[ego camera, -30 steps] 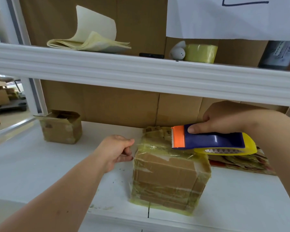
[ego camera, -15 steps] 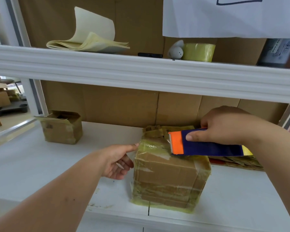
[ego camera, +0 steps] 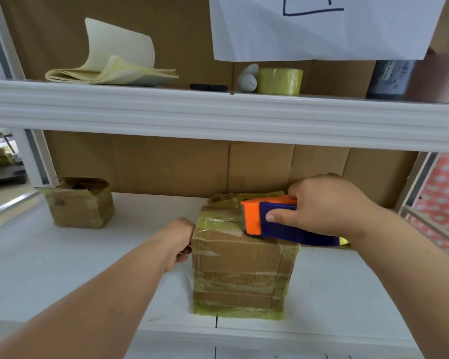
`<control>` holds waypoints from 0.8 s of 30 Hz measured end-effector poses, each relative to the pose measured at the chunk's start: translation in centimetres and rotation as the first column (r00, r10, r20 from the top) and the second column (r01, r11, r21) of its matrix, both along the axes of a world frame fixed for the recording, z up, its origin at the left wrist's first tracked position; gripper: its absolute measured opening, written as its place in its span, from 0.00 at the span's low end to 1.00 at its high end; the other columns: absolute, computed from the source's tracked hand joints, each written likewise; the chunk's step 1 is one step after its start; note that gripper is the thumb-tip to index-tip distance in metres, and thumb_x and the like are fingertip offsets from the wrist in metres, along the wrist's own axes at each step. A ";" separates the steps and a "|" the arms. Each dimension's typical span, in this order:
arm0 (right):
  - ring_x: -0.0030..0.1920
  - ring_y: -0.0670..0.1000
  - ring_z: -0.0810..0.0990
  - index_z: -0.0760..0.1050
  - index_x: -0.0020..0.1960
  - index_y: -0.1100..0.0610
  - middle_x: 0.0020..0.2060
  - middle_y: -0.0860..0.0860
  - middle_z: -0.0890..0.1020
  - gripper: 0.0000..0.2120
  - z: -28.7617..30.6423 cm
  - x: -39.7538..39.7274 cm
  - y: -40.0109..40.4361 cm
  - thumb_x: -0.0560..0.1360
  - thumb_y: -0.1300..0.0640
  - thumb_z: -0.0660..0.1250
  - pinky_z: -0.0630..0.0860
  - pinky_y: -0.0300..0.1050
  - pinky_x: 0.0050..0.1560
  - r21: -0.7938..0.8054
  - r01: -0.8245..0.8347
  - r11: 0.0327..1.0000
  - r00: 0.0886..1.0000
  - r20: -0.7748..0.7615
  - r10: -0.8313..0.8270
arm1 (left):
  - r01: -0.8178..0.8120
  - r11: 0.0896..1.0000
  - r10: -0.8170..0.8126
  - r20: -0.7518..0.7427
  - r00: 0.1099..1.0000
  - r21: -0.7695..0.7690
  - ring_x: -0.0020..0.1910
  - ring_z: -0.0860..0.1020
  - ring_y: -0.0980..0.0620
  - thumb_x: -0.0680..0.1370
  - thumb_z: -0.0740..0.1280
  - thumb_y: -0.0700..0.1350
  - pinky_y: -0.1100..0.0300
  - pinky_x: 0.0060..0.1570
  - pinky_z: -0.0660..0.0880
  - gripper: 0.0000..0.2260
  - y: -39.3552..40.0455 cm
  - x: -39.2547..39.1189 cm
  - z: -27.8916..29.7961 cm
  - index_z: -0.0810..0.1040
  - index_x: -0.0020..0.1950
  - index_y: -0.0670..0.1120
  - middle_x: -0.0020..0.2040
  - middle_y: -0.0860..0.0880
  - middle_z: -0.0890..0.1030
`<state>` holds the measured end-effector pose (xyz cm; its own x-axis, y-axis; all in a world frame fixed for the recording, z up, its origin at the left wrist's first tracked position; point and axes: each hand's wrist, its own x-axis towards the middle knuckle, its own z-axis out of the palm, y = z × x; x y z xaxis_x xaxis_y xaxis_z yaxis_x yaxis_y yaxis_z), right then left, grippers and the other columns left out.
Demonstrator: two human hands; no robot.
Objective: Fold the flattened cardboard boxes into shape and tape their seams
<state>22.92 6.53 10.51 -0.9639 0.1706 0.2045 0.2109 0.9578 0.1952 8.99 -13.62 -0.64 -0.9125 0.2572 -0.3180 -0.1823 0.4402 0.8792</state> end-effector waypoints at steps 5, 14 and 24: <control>0.36 0.47 0.76 0.73 0.40 0.50 0.33 0.47 0.77 0.28 -0.3 0.6 0.4 0.72 0.25 0.56 0.75 0.46 0.39 -0.027 -0.012 1.000 1.000 -0.007 0.011 | -0.162 0.972 0.199 -0.227 0.953 0.169 0.39 0.78 0.47 0.80 0.60 0.33 0.57 0.41 0.80 0.11 -0.6 -0.7 1.5 0.76 0.59 0.43 0.46 0.41 0.79; 0.34 0.47 0.75 0.72 0.40 0.50 0.33 0.47 0.77 0.27 -1.0 0.7 0.6 0.73 0.26 0.57 0.69 0.44 0.33 -0.034 -0.051 0.998 0.998 -0.021 0.051 | 0.124 0.952 -0.126 -0.010 0.992 0.280 0.74 0.66 0.47 0.81 0.62 0.57 0.44 0.75 0.60 0.32 1.2 0.2 0.7 0.49 0.81 0.59 0.79 0.52 0.60; 0.37 0.48 0.76 0.73 0.42 0.50 0.35 0.47 0.78 0.30 -0.7 0.7 1.3 0.71 0.23 0.55 0.74 0.47 0.38 -0.048 -0.047 0.998 0.999 -0.012 0.047 | 0.194 0.513 -0.744 -0.321 0.586 -0.836 0.79 0.35 0.51 0.64 0.61 0.79 0.40 0.76 0.36 0.57 3.3 1.7 3.4 0.34 0.80 0.54 0.80 0.54 0.35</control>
<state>23.61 7.83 9.79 -0.9687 0.1353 0.2081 0.1676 0.9749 0.1463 10.70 -10.33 2.79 -0.7350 0.6751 -0.0637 0.6703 0.7375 0.0822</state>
